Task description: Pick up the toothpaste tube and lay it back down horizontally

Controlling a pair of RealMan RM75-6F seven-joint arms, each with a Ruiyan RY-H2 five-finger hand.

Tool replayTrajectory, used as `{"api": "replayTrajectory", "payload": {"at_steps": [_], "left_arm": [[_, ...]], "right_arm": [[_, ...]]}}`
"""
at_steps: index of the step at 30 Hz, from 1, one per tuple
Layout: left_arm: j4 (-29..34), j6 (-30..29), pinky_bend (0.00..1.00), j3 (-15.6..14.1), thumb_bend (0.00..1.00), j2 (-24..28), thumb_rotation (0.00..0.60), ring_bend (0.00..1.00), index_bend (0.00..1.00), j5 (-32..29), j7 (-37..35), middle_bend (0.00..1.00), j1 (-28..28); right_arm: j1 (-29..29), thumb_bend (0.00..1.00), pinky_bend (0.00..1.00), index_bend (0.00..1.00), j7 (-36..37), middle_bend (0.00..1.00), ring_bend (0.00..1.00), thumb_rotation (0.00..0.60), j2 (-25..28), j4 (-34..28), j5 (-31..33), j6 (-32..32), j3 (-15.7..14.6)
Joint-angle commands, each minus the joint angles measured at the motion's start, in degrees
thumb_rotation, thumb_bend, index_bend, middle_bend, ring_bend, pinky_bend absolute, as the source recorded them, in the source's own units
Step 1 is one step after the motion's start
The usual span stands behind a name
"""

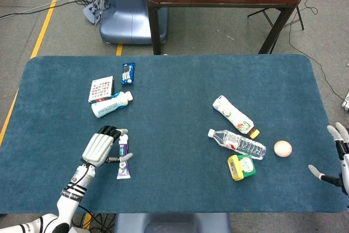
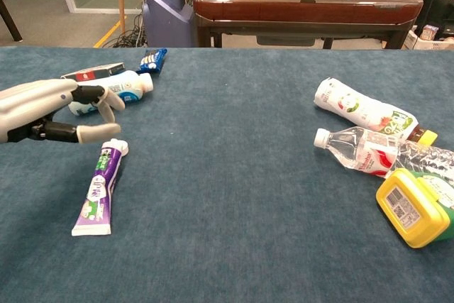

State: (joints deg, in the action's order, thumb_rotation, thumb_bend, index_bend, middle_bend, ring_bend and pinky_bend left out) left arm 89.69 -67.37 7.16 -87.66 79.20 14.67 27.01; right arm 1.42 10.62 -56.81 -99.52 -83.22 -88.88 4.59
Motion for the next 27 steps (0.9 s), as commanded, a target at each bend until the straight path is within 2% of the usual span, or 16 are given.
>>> {"api": "replayTrajectory", "payload": {"at_steps": [1, 4, 8, 18, 27], "left_arm": [[0.0, -1.5, 0.13, -1.1, 0.12, -1.1, 0.6, 0.19, 0.06, 0.8, 0.6, 0.3, -0.9], [0.2, -1.1, 0.13, -1.6, 0.12, -1.4, 0.6, 0.17, 0.0, 0.7, 1.6, 0.24, -0.8], [-0.2, -1.2, 0.13, -1.7, 0.12, -2.9, 0.6, 0.13, 0.0, 1.2, 2.4, 0.19, -0.2], [-2.6, 0.1, 0.13, -2.3, 0.12, -7.6, 0.6, 0.08, 0.0, 1.3, 8.3, 0.14, 1.7], [-3.2, -0.3, 0.12, -4.0, 0.11, -8.4, 0.6, 0.0, 0.0, 0.8, 13.0, 0.04, 1.1]], "right_arm": [[-0.2, 0.0, 0.0, 0.0, 0.2, 0.0, 0.0, 0.6, -0.2, 0.3, 0.0, 0.4, 0.1], [-0.3, 0.0, 0.0, 0.0, 0.6, 0.0, 0.0, 0.6, -0.3, 0.7, -0.1, 0.5, 0.1], [-0.1, 0.0, 0.0, 0.0, 1.1, 0.0, 0.0, 0.6, -0.3, 1.1, 0.0, 0.3, 0.1], [1.2, 0.0, 0.0, 0.0, 2.4, 0.0, 0.0, 0.6, 0.4, 1.5, 0.0, -0.9, -0.2], [1.6, 0.0, 0.0, 0.0, 2.9, 0.0, 0.0, 0.6, 0.7, 1.6, -0.4, -1.3, -0.3]]}}
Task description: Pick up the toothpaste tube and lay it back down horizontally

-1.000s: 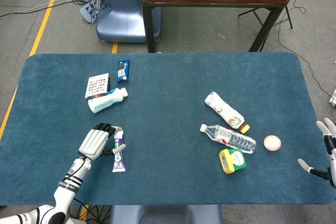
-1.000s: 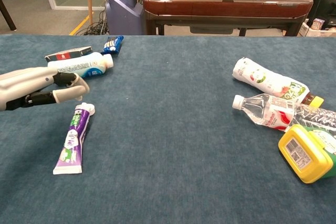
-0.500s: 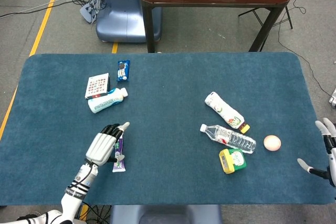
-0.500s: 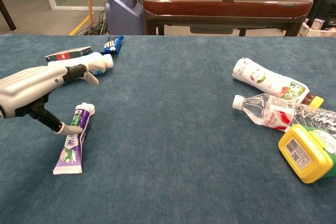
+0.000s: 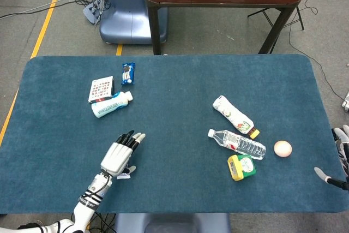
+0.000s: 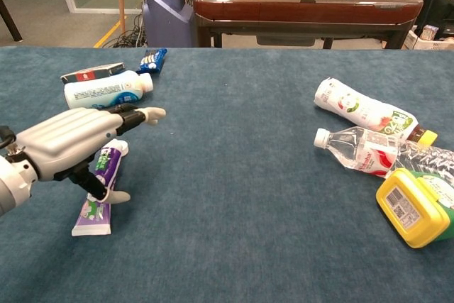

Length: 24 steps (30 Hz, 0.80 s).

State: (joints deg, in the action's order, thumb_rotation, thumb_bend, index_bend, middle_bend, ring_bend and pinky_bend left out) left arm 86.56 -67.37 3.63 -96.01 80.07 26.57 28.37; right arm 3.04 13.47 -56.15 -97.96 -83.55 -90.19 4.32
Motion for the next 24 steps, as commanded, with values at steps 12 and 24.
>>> {"api": "replayTrajectory", "payload": {"at_steps": [12, 24], "left_arm": [[1.8, -1.3, 0.1, -1.7, 0.12, 2.7, 0.6, 0.0, 0.0, -2.3, 8.8, 0.01, -1.8], [1.3, -2.5, 0.1, -0.1, 0.12, 6.1, 0.6, 0.0, 0.0, -8.0, 13.5, 0.01, -3.2]], "right_arm": [[0.4, 0.0, 0.0, 0.0, 0.3, 0.0, 0.0, 0.6, -0.1, -0.1, -0.6, -0.5, 0.0], [0.4, 0.0, 0.0, 0.0, 0.4, 0.0, 0.0, 0.6, -0.3, -0.1, -1.0, -0.7, 0.0]]}}
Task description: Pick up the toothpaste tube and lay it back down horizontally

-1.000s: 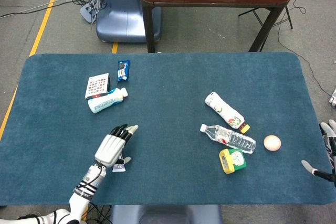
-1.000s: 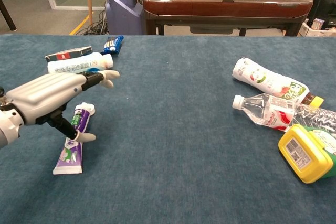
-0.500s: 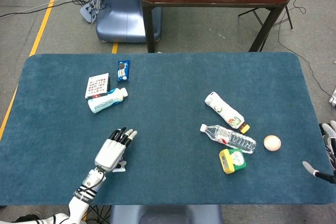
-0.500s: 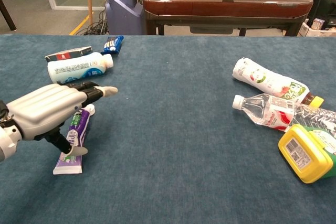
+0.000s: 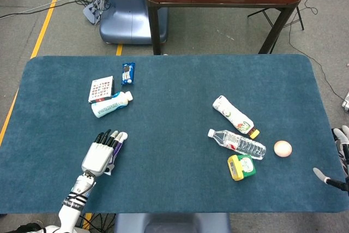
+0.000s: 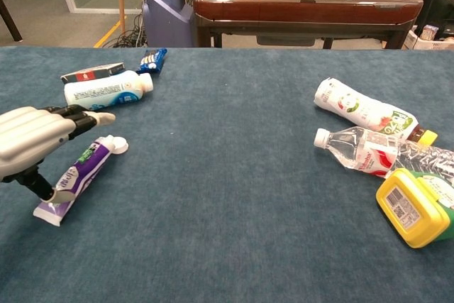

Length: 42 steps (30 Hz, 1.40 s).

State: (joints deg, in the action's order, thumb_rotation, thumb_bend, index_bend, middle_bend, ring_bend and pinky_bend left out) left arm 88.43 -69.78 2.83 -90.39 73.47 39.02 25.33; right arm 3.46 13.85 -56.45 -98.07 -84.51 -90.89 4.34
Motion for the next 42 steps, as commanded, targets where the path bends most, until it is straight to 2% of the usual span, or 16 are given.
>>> {"api": "replayTrajectory", "payload": {"at_steps": [1, 8, 13, 14, 17, 22, 26, 35, 42], "left_arm": [[-0.7, -0.3, 0.1, 1.0, 0.11, 0.6, 0.6, 0.0, 0.0, -2.2, 1.4, 0.01, -0.3], [-0.2, 0.3, 0.1, 3.5, 0.12, 2.9, 0.6, 0.0, 0.0, -8.0, 2.3, 0.01, -0.4], [5.3, 3.3, 0.1, 4.4, 0.17, 6.6, 0.598, 0.0, 0.0, -11.6, -1.5, 0.01, -0.4], [5.9, 3.8, 0.1, 4.4, 0.17, 7.2, 0.577, 0.0, 0.0, -11.7, -2.3, 0.02, -0.3], [6.2, 4.7, 0.1, 4.2, 0.17, 7.6, 0.349, 0.0, 0.0, -12.1, -3.0, 0.04, 0.3], [6.0, 6.1, 0.1, 4.4, 0.17, 7.2, 0.11, 0.0, 0.01, -14.5, -2.1, 0.07, 1.6], [6.1, 7.2, 0.1, 4.4, 0.17, 7.0, 0.018, 0.0, 0.04, -17.9, 0.6, 0.08, 3.1], [7.7, 5.0, 0.09, 3.5, 0.17, 6.7, 0.0, 0.0, 0.13, -25.9, 9.3, 0.11, 5.4], [9.1, 6.5, 0.09, 2.1, 0.17, 6.8, 0.0, 0.0, 0.17, -24.4, 6.5, 0.13, 6.1]], "right_arm": [[0.0, 0.0, 0.0, 0.0, 0.0, 0.0, 0.0, 0.6, 0.0, 0.0, 0.0, 0.0, 0.0], [0.1, 0.0, 0.0, 0.0, 0.1, 0.0, 0.0, 0.6, 0.0, 0.0, 0.0, 0.0, 0.0], [0.1, 0.0, 0.0, 0.0, 0.3, 0.0, 0.0, 0.6, -0.2, 0.2, -0.1, -0.1, 0.0], [0.1, 0.0, 0.0, 0.0, 0.3, 0.0, 0.0, 0.6, -0.3, 0.3, 0.0, 0.0, 0.0], [0.1, 0.0, 0.0, 0.0, 0.6, 0.0, 0.0, 0.6, -0.4, 0.6, 0.1, 0.2, 0.0], [0.2, 0.0, 0.0, 0.0, 1.0, 0.0, 0.0, 0.6, -0.5, 1.0, 0.3, 0.2, 0.0], [0.3, 0.0, 0.0, 0.0, 1.3, 0.0, 0.0, 0.6, -0.6, 1.4, 0.6, 0.3, 0.0], [0.6, 0.0, 0.0, 0.0, 1.5, 0.0, 0.0, 0.6, -0.7, 1.6, 0.6, 0.3, -0.1], [0.7, 0.0, 0.0, 0.0, 1.7, 0.0, 0.0, 0.6, -0.8, 1.7, 0.4, 0.3, -0.2]]}}
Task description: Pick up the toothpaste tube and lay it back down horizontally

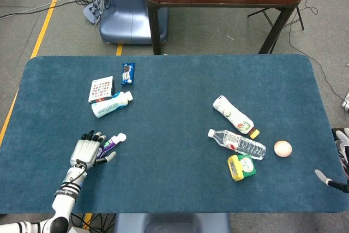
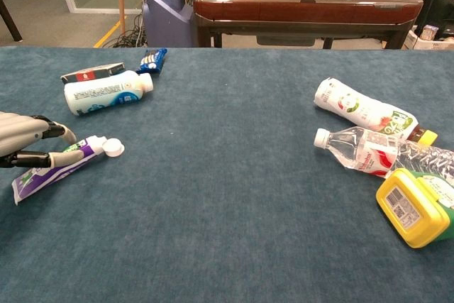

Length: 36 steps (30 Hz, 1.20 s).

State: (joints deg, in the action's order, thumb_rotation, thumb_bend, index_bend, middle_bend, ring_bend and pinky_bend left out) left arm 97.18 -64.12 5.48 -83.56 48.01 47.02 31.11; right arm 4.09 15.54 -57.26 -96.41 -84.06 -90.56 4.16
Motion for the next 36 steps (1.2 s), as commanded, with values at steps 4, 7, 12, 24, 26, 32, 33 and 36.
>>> {"api": "replayTrajectory", "payload": {"at_steps": [4, 7, 12, 24, 26, 32, 33, 36], "left_arm": [[0.0, 2.0, 0.09, -1.1, 0.17, -0.6, 0.001, 0.0, 0.18, 2.4, -3.4, 0.13, 1.0], [0.5, 3.1, 0.09, -1.6, 0.17, -0.7, 0.001, 0.0, 0.18, 3.0, -4.6, 0.13, 1.5], [1.6, 3.7, 0.09, -2.3, 0.17, -0.6, 0.0, 0.0, 0.18, 4.7, -6.1, 0.13, 2.1], [-3.0, -1.7, 0.09, -4.1, 0.17, -1.8, 0.6, 0.1, 0.21, 14.2, -12.7, 0.26, -0.6], [-3.8, -2.1, 0.09, -4.0, 0.17, -2.2, 0.6, 0.12, 0.22, 14.7, -13.7, 0.28, -0.9], [-6.0, -3.2, 0.1, -3.4, 0.17, -3.4, 0.6, 0.17, 0.28, 14.5, -14.3, 0.34, -1.7], [-6.4, -3.4, 0.11, -3.3, 0.17, -3.6, 0.6, 0.17, 0.28, 14.3, -14.0, 0.35, -1.8], [-6.8, -4.2, 0.13, -2.9, 0.17, -4.1, 0.6, 0.2, 0.31, 13.5, -13.1, 0.38, -2.2]], "right_arm": [[0.2, 0.0, 0.0, 0.0, 0.1, 0.0, 0.0, 0.6, 0.0, 0.1, 0.1, -0.1, 0.0], [0.4, 0.0, 0.0, 0.0, 0.1, 0.0, 0.0, 0.6, 0.1, 0.1, 0.1, -0.3, -0.1], [0.6, 0.0, 0.0, 0.0, 0.1, 0.0, 0.0, 0.6, 0.1, 0.1, 0.3, -0.3, -0.1], [-0.2, 0.0, 0.0, 0.0, -0.5, 0.0, 0.0, 0.6, -0.1, -0.2, 0.2, 0.6, 0.2], [-0.3, 0.0, 0.0, 0.0, -0.7, 0.0, 0.0, 0.6, 0.0, -0.4, 0.1, 0.7, 0.2], [-0.2, 0.0, 0.0, 0.0, -1.2, 0.0, 0.0, 0.6, 0.3, -1.0, 0.0, 0.5, 0.2], [-0.1, 0.0, 0.0, 0.0, -1.3, 0.0, 0.0, 0.6, 0.4, -1.1, 0.0, 0.4, 0.2], [0.0, 0.0, 0.0, 0.0, -1.4, 0.0, 0.0, 0.6, 0.5, -1.3, 0.0, 0.2, 0.2]]}}
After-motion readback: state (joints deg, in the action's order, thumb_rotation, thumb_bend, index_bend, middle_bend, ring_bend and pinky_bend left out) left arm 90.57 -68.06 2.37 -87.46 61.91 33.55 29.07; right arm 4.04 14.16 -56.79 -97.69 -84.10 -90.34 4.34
